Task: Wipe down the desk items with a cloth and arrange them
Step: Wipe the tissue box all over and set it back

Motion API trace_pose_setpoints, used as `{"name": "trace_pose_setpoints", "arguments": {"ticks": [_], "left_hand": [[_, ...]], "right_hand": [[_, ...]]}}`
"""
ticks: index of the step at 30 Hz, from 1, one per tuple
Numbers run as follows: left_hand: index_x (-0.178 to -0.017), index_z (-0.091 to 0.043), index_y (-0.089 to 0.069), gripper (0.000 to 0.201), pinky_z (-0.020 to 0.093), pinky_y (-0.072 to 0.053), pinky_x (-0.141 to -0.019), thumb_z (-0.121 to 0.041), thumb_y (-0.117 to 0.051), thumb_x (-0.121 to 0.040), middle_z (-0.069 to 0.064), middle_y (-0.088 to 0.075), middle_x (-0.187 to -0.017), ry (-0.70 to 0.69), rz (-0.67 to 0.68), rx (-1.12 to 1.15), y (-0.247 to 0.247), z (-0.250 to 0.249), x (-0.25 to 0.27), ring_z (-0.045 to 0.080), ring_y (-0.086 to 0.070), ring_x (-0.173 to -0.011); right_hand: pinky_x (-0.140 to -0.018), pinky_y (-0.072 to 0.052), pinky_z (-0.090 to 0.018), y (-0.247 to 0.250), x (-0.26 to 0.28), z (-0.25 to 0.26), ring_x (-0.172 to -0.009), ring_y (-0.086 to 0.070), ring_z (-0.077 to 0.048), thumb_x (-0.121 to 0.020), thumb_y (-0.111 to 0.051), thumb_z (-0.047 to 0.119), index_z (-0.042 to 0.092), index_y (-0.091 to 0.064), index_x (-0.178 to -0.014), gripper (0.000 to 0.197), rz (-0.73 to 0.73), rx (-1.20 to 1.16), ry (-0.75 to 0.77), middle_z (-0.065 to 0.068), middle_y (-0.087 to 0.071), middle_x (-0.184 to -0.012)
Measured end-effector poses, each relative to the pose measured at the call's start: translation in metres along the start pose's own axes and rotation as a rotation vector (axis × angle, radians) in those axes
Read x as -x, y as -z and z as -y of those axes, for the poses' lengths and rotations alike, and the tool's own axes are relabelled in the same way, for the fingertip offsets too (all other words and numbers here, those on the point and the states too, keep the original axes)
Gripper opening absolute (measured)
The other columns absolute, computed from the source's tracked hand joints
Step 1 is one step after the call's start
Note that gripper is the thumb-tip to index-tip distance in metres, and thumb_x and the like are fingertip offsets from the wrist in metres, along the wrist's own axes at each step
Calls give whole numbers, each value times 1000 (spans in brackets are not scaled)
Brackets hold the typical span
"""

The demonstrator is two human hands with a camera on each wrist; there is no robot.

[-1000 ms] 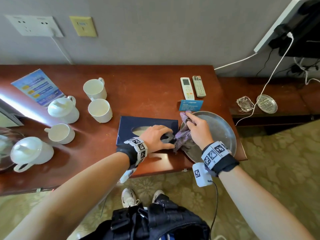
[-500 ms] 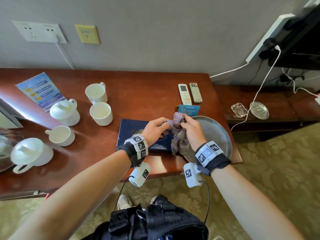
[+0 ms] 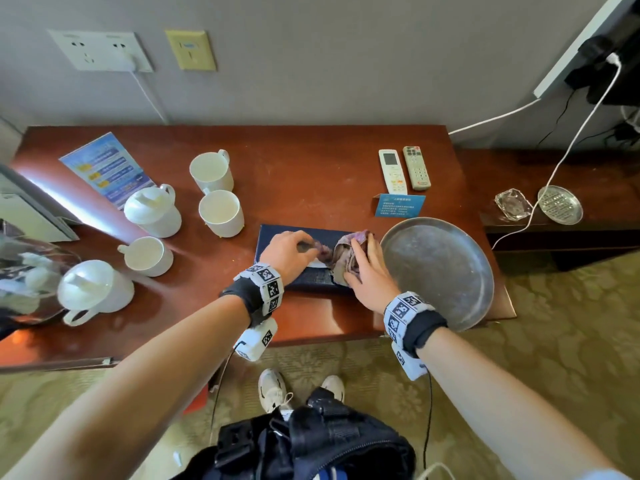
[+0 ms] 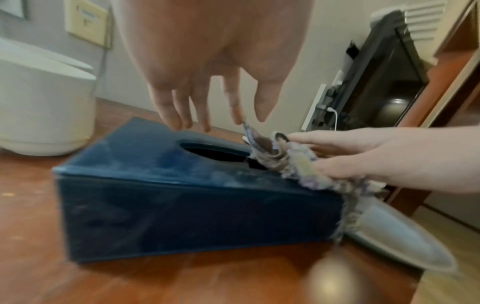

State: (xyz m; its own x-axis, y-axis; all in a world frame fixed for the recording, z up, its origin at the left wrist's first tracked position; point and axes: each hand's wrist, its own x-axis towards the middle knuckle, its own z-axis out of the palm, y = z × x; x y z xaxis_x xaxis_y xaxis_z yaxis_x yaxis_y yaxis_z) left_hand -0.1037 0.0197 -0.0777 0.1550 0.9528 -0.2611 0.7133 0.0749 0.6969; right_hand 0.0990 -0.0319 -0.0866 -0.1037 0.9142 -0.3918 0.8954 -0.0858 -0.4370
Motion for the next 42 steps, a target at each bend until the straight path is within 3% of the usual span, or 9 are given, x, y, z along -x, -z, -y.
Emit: {"name": "trace_pose_setpoints", "arguments": {"ticks": [3, 5, 7, 17, 29, 32, 35, 38, 42], "left_hand": [[-133, -25, -59, 46, 44, -33, -113, -40, -67, -90, 8, -46, -145, 15, 2, -271, 11, 22, -1, 28, -34, -141], [-142, -28, -48, 56, 45, -24, -118, -43, -65, -90, 11, -32, -156, 53, 47, -364, 16, 32, -2, 29, -19, -147], [-146, -29, -42, 62, 46, -21, -119, -45, -65, -90, 11, -24, -160, 55, 63, -402, 19, 39, -3, 29, -13, -149], [-151, -38, -28, 73, 49, -35, -111, -45, -67, -89, 4, -3, -165, 84, 123, -348, 18, 41, -12, 28, -12, -149], [-144, -39, -35, 68, 43, -47, -84, -52, -68, -86, 5, -28, -142, 104, 101, -469, 23, 38, -22, 30, -36, -126], [-147, -40, -31, 73, 42, -47, -87, -52, -69, -86, 5, -27, -145, 117, 133, -444, 25, 41, -27, 29, -37, -129], [-150, -40, -29, 76, 44, -47, -95, -49, -70, -86, 5, -24, -151, 150, 196, -371, 26, 43, -31, 30, -38, -133], [-149, -40, -31, 72, 43, -47, -95, -43, -69, -87, 5, -24, -153, 148, 209, -339, 29, 45, -33, 31, -44, -129], [-146, -39, -38, 67, 43, -51, -91, -37, -68, -87, 6, -33, -143, 146, 206, -303, 32, 45, -34, 31, -50, -120]], "right_hand": [[-111, -34, -51, -6, 5, 7, -150, -16, -33, -103, -43, 35, 21, -4, -158, 69, -114, 192, 2, -15, -2, -164], [-99, -44, -46, -3, 7, 9, -129, -48, -36, -102, -45, 39, 16, -13, -157, 69, -195, 346, 35, -21, -31, -152], [-90, -46, -42, 3, 6, 8, -110, -58, -34, -98, -50, 46, 15, -22, -155, 70, -238, 431, 59, -18, -48, -132], [-86, -51, -41, 8, -4, 9, -106, -56, -30, -92, -54, 58, 28, -25, -152, 73, -113, 256, -68, -7, -34, -124], [-70, -47, -38, 13, -14, 23, -86, -59, -35, -101, -47, 29, 20, -49, -130, 31, -158, 308, -97, -9, -39, -112], [-77, -51, -40, 12, -15, 23, -96, -62, -37, -100, -48, 25, 22, -49, -134, 34, -184, 296, -102, -11, -35, -135], [-92, -52, -44, 9, -16, 21, -118, -55, -36, -102, -47, 26, 32, -35, -150, 51, -156, 275, -90, -10, -9, -163], [-97, -48, -45, 9, -21, 22, -127, -48, -36, -104, -43, 28, 35, -26, -154, 54, -100, 331, -96, -9, -6, -166], [-102, -44, -45, 13, -25, 26, -128, -48, -36, -103, -43, 22, 29, -34, -151, 50, -52, 388, -133, -11, -23, -162]]}}
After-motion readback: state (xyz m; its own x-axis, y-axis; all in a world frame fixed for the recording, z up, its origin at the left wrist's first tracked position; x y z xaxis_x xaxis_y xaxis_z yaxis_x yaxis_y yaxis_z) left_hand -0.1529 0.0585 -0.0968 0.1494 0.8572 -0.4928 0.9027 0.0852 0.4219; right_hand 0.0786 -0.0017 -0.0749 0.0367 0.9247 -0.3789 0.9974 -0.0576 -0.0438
